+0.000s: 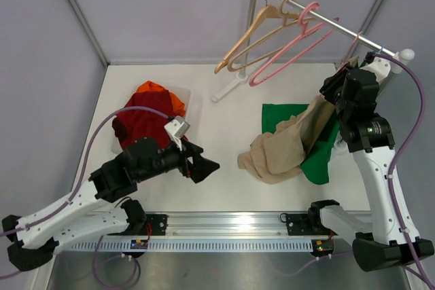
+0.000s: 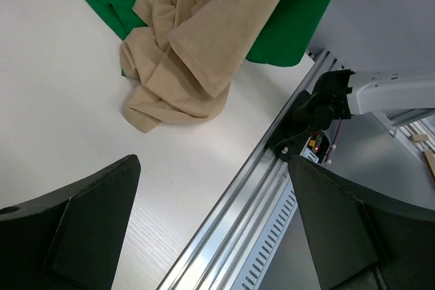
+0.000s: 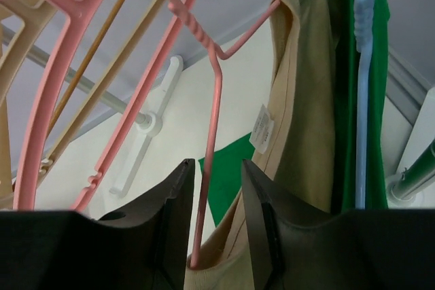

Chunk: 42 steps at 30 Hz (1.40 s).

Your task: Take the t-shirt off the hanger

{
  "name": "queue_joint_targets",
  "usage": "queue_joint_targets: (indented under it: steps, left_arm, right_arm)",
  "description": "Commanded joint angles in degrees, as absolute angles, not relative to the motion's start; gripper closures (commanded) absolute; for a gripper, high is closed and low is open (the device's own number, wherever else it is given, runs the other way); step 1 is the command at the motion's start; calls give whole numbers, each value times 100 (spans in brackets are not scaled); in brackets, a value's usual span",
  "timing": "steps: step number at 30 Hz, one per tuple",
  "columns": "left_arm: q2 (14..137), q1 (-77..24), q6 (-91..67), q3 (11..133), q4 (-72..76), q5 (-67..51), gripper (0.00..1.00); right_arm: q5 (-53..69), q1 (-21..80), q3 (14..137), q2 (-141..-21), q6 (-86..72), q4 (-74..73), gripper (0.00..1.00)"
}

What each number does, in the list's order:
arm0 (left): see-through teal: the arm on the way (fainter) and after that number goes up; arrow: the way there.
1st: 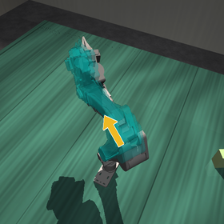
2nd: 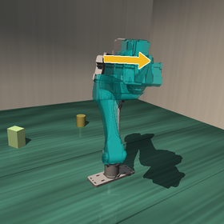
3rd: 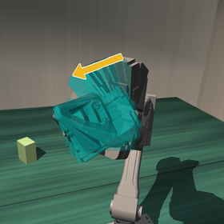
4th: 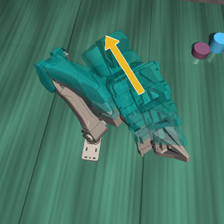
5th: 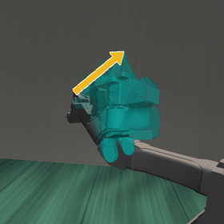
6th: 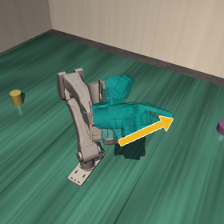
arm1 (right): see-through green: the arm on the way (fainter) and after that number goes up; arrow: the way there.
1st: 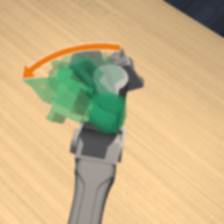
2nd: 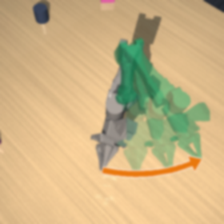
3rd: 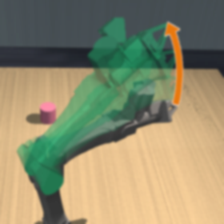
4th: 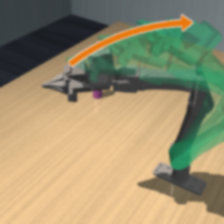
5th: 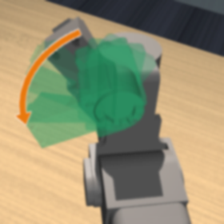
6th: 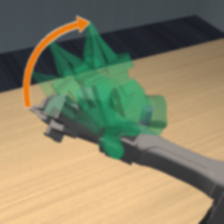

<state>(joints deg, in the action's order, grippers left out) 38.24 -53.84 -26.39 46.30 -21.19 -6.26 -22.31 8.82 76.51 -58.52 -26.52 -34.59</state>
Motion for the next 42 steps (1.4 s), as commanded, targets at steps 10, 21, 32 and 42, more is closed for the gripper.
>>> queue_joint_targets:
  steps: [10, 21, 32, 42]
  left_arm:
    - [5123, -7206, -2400, 4974, -1292, 1415, 4]
    - [6090, -7620, -2083, 5897, -985, 1477, 4]
    - [6574, -7664, -1881, 6591, -703, 1152, 6]
    - [7276, -8121, -1609, 7180, -492, 993, 3]
  right_arm:
    - [-1187, 343, 7032, -5529, -3252, -2444, 78]
    - [-915, 343, 7119, -5274, -3392, -1688, 100]
    - [-282, 343, 6742, -4791, -3778, -1310, 100]
    - [-18, 360, 5520, -3657, -4851, -1081, 100]
